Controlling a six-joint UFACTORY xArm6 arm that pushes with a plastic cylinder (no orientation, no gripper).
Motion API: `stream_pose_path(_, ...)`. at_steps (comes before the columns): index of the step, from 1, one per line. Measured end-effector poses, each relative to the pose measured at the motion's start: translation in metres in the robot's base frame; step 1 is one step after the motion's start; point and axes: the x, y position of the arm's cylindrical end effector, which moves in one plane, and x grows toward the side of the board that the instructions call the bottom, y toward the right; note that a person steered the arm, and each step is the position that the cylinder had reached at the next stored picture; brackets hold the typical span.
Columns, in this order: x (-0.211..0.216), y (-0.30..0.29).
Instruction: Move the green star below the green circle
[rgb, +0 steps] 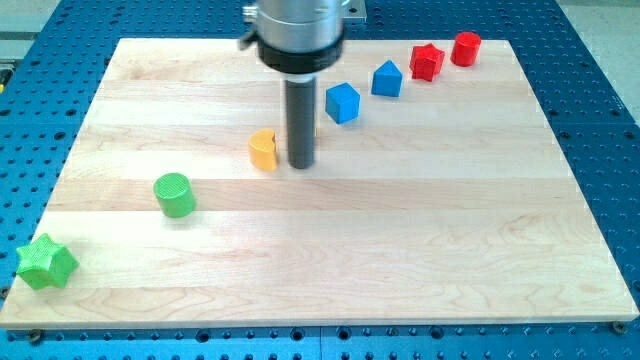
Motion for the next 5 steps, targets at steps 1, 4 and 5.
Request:
stream_pose_path(1,0.0,-0.054)
stream_pose_path(4,0.101,-0.02)
stream_pose_path(5,0.093,-0.05)
